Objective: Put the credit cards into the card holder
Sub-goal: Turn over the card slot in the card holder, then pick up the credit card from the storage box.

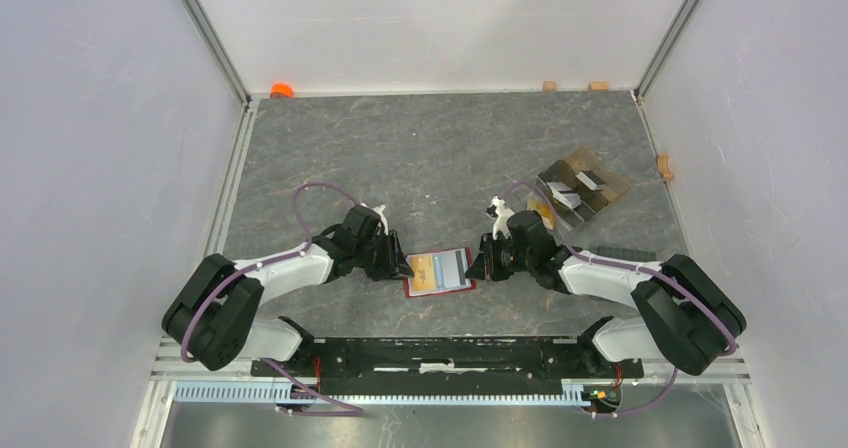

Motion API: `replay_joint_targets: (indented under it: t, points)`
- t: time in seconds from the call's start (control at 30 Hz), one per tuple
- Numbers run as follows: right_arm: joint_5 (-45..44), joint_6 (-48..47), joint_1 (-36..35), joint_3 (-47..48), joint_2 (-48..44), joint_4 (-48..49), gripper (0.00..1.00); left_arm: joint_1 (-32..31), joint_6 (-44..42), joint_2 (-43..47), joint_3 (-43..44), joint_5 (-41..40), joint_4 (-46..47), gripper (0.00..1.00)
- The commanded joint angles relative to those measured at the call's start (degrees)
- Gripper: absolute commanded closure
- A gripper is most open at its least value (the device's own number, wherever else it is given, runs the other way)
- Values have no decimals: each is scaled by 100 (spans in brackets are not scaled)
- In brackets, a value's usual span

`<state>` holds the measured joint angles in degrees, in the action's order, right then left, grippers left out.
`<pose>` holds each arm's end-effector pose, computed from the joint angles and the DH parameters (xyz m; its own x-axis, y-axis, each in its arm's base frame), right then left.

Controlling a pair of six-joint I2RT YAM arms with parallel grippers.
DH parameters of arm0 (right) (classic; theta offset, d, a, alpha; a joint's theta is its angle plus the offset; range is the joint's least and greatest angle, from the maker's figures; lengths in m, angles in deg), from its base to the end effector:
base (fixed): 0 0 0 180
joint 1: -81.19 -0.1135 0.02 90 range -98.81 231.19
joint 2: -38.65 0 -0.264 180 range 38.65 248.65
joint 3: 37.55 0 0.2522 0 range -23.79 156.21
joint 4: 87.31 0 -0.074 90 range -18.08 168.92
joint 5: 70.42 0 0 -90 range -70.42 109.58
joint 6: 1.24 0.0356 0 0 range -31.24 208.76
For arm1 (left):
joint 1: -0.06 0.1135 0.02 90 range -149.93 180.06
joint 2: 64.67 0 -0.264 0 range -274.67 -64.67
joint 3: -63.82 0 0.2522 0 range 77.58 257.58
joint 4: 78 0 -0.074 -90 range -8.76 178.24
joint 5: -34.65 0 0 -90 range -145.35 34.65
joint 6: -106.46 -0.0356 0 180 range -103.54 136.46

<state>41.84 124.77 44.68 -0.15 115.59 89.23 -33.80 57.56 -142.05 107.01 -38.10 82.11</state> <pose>0.1793 0.1495 0.1372 -0.8981 0.0122 -0.4397 -0.3033 0.7069 0.6390 0.1887 -0.1393 0.1419 -0.9515 -0.1176 -0.2842 0.0678 0.8212 -0.5666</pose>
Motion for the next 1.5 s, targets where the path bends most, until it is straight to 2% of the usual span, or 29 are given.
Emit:
replay_joint_targets:
  t: [0.0,0.43,0.67,0.93,1.07,1.2,1.37,1.47]
  points:
    - [105,25,-82,61,-61,329,80,0,82,-120,-156,112,157,60]
    - [-34,34,-624,575,42,296,80,1,273,-168,-275,378,585,64]
    - [-136,-56,-1040,1089,531,214,70,2,302,-173,-273,424,754,62]
    - [-377,-238,-1453,1615,789,-152,55,16,237,104,-228,211,493,55]
    - [-473,-338,-1473,1728,614,-351,52,179,142,627,-227,-77,1,43]
    - [-1398,-967,-1408,2236,113,-1511,41,396,-49,1223,-41,-283,-776,31]
    - [-2678,-2058,-924,2991,-312,-3076,26,645,-729,1571,955,-216,-1985,7]
    - [-3316,-2582,-332,3326,-403,-3707,19,843,-1428,1466,1890,-253,-2776,0]
